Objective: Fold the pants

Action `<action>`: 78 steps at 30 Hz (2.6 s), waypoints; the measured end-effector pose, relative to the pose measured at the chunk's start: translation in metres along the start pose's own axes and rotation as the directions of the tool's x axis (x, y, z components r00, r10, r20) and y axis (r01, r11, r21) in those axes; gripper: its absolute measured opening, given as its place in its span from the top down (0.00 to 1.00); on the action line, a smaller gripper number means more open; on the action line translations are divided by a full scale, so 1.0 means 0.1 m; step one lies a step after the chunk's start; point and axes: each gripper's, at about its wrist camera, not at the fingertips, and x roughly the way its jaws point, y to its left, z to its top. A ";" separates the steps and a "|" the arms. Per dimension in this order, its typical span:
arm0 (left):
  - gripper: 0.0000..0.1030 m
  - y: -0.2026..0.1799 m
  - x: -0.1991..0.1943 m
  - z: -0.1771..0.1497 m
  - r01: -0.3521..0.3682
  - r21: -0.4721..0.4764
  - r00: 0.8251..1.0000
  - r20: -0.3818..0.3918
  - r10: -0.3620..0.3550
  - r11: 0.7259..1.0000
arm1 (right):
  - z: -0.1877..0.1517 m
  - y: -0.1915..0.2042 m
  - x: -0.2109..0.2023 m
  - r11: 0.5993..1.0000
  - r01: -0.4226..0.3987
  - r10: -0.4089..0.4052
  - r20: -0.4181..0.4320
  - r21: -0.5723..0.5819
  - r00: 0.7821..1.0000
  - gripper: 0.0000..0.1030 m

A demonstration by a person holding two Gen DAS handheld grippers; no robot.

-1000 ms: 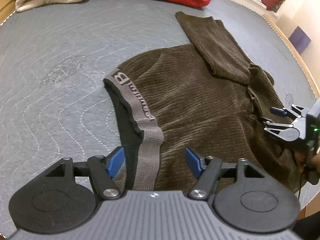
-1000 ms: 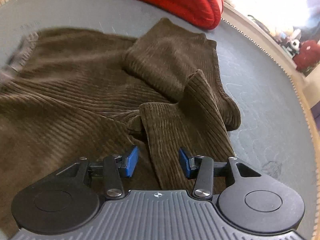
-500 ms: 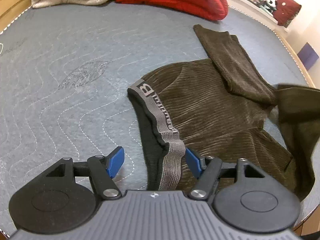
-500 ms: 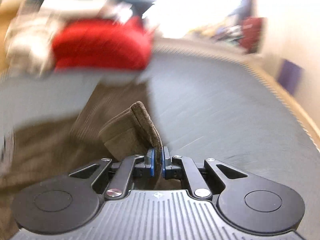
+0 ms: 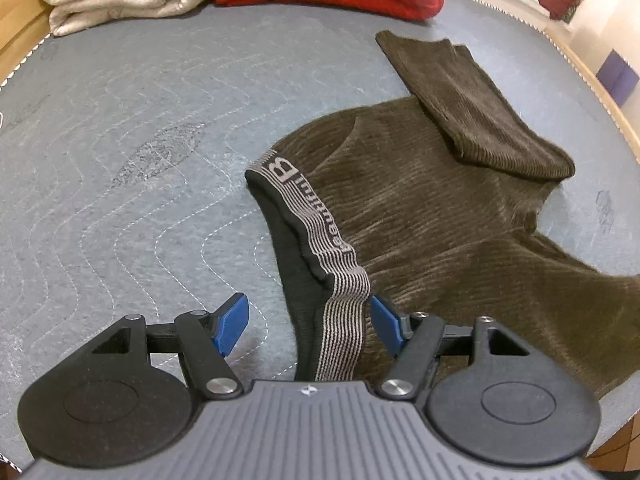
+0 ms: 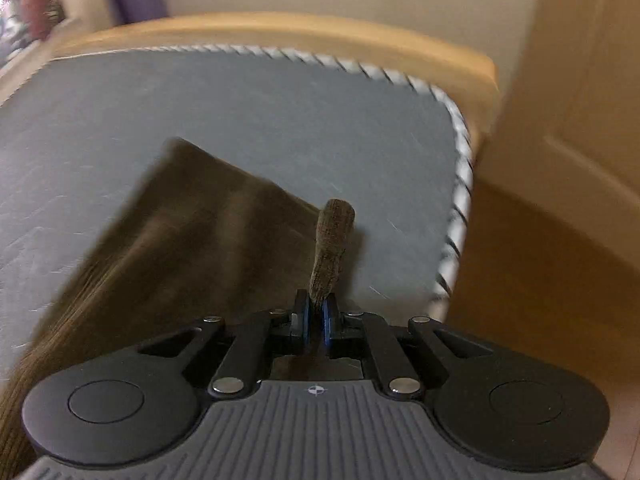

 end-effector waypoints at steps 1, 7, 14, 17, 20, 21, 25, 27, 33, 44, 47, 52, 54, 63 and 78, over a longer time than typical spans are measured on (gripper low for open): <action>0.29 -0.02 0.01 -0.01 -0.001 0.006 1.000 -0.004 0.001 1.000 | 0.02 0.02 0.00 1.000 -0.017 0.017 0.010 -0.009 1.000 0.94; 0.29 -0.13 0.07 0.01 0.007 0.031 1.000 -0.009 -0.006 1.000 | 0.09 -0.09 -0.15 1.000 -0.013 0.014 0.121 -0.011 0.993 0.95; 0.27 -0.15 0.07 0.02 0.019 0.037 1.000 -0.005 -0.018 0.999 | 0.10 -0.04 -0.16 0.960 0.281 -0.278 0.134 -0.005 0.951 0.82; 0.27 -0.15 0.05 0.05 0.027 0.033 1.000 0.006 -0.027 0.999 | 0.09 0.08 -0.38 0.997 0.067 -0.073 0.257 0.032 0.964 0.65; 0.27 -0.17 0.05 0.07 0.033 0.029 0.999 0.005 -0.033 0.999 | 0.00 0.43 -0.37 0.989 -0.122 0.138 0.234 -0.082 0.962 0.44; 0.27 -0.19 0.06 0.07 0.035 0.031 0.999 0.005 -0.036 0.999 | -0.01 0.57 -0.31 0.982 -0.151 0.172 0.211 -0.114 0.962 0.44; 0.27 -0.26 0.09 0.07 0.038 0.041 0.999 -0.002 -0.038 0.998 | -0.10 0.96 -0.18 0.966 -0.199 0.231 0.202 -0.167 0.952 0.44; 0.27 -0.29 0.11 0.06 0.035 0.039 0.999 -0.009 -0.035 0.999 | -0.11 1.10 -0.07 0.962 -0.213 0.239 0.154 -0.168 0.959 0.44; 0.27 -0.37 0.20 0.05 0.027 0.064 0.999 -0.028 -0.025 0.998 | -0.04 1.47 0.19 0.963 -0.194 0.217 0.113 -0.189 0.970 0.41; 0.27 -0.38 0.33 0.12 0.018 0.069 0.999 -0.041 -0.016 0.997 | 0.28 1.72 0.11 0.991 -0.008 0.061 0.394 -0.136 0.917 1.00; 0.27 -0.38 0.32 0.12 0.022 0.081 0.999 -0.040 -0.019 0.996 | 0.37 1.63 0.23 0.982 -0.100 0.139 0.254 -0.160 0.957 0.97; 0.27 -0.37 0.29 0.14 0.032 0.059 0.999 -0.033 -0.030 0.998 | 0.21 1.24 0.23 0.993 -0.070 0.088 0.224 -0.090 0.971 0.85; 0.27 -0.38 0.27 0.13 0.035 0.063 0.999 -0.031 -0.033 0.997 | 0.13 1.10 0.34 0.994 -0.064 0.074 0.118 -0.090 0.990 0.74; 0.56 -0.16 0.04 0.05 0.044 0.026 0.999 0.020 -0.044 0.999 | -0.03 1.15 -0.94 0.981 -0.133 0.169 0.272 -0.144 0.947 0.70; 0.90 0.12 -0.14 -0.24 0.141 0.060 0.989 0.036 -0.143 0.988 | -2.78 2.49 -2.98 0.287 -0.492 0.726 -0.148 -0.822 0.671 0.70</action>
